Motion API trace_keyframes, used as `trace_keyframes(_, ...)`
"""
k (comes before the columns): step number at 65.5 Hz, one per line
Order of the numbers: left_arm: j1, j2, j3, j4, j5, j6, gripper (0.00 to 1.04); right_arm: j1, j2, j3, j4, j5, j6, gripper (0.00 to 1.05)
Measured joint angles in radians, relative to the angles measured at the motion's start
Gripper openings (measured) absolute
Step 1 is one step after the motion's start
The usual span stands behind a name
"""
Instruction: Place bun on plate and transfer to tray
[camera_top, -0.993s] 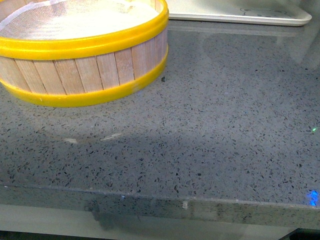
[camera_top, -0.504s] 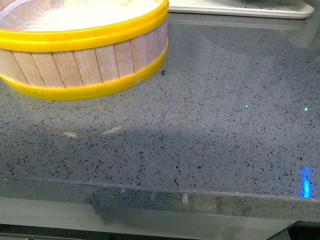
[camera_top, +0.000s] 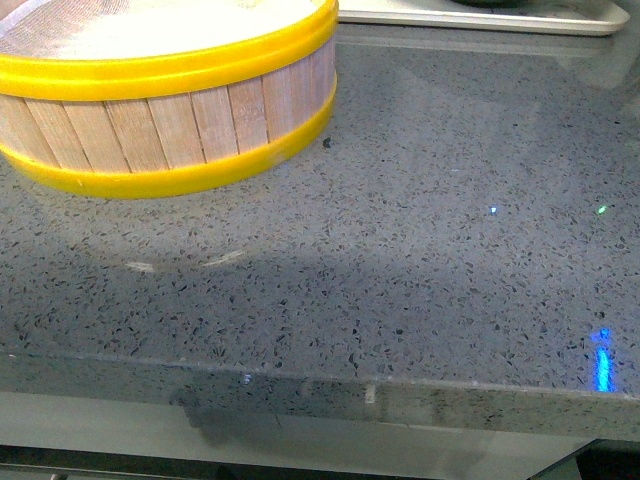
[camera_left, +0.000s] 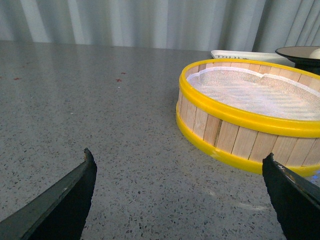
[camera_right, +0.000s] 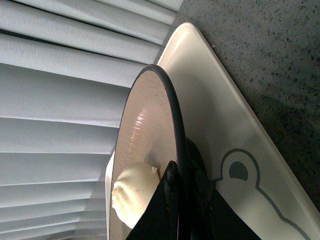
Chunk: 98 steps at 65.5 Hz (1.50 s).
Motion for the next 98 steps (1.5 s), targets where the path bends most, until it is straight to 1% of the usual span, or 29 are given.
trace_keyframes(8, 0.0, 0.0, 0.0, 0.0, 0.0, 0.0, 0.98, -0.006, 0.002, 0.004, -0.006, -0.002, -0.002, 0.03)
trace_keyframes(11, 0.0, 0.0, 0.0, 0.0, 0.0, 0.0, 0.98, -0.009, 0.002, 0.006, -0.007, -0.008, 0.001, 0.12)
trace_keyframes(13, 0.0, 0.0, 0.0, 0.0, 0.0, 0.0, 0.98, -0.01, 0.002, 0.006, -0.011, -0.008, 0.002, 0.15)
trace_keyframes(18, 0.0, 0.0, 0.0, 0.0, 0.0, 0.0, 0.98, -0.013, 0.002, 0.006, -0.014, -0.011, 0.003, 0.31)
trace_keyframes(25, 0.0, 0.0, 0.0, 0.0, 0.0, 0.0, 0.98, -0.015, 0.002, 0.005, -0.013, -0.019, 0.006, 0.47)
trace_keyframes(33, 0.0, 0.0, 0.0, 0.0, 0.0, 0.0, 0.98, -0.019, 0.002, 0.008, -0.013, -0.027, 0.011, 0.68)
trace_keyframes(38, 0.0, 0.0, 0.0, 0.0, 0.0, 0.0, 0.98, -0.021, 0.002, 0.008, -0.013, -0.031, 0.013, 0.79)
trace_keyframes(41, 0.0, 0.0, 0.0, 0.0, 0.0, 0.0, 0.98, -0.021, 0.004, 0.012, -0.017, -0.035, 0.013, 0.88)
trace_keyframes(43, 0.0, 0.0, 0.0, 0.0, 0.0, 0.0, 0.98, -0.022, 0.005, 0.014, -0.017, -0.037, 0.014, 0.92)
trace_keyframes(44, 0.0, 0.0, 0.0, 0.0, 0.0, 0.0, 0.98, -0.022, 0.005, 0.015, -0.017, -0.038, 0.014, 0.95)
trace_keyframes(46, 0.0, 0.0, 0.0, 0.0, 0.0, 0.0, 0.98, -0.023, 0.005, 0.017, -0.017, -0.039, 0.019, 0.98)
trace_keyframes(49, 0.0, 0.0, 0.0, 0.0, 0.0, 0.0, 0.98, -0.025, 0.005, 0.017, -0.014, -0.043, 0.021, 0.95)
trace_keyframes(58, 0.0, 0.0, 0.0, 0.0, 0.0, 0.0, 0.98, -0.027, -0.02, -0.03, 0.024, -0.056, 0.03, 0.96)
trace_keyframes(67, 0.0, 0.0, 0.0, 0.0, 0.0, 0.0, 0.98, -0.038, -0.108, -0.144, 0.078, -0.072, 0.05, 0.96)
trace_keyframes(74, 0.0, 0.0, 0.0, 0.0, 0.0, 0.0, 0.98, -0.063, -0.221, -0.27, 0.133, -0.083, 0.055, 0.96)
trace_keyframes(83, 0.0, 0.0, 0.0, 0.0, 0.0, 0.0, 0.98, -0.112, -0.351, -0.397, 0.134, -0.085, 0.053, 0.96)
trace_keyframes(92, 0.0, 0.0, 0.0, 0.0, 0.0, 0.0, 0.98, -0.186, -0.497, -0.528, 0.087, -0.034, 0.015, 0.96)
trace_keyframes(98, 0.0, 0.0, 0.0, 0.0, 0.0, 0.0, 0.98, -0.235, -0.609, -0.615, 0.05, 0.032, -0.066, 0.96)
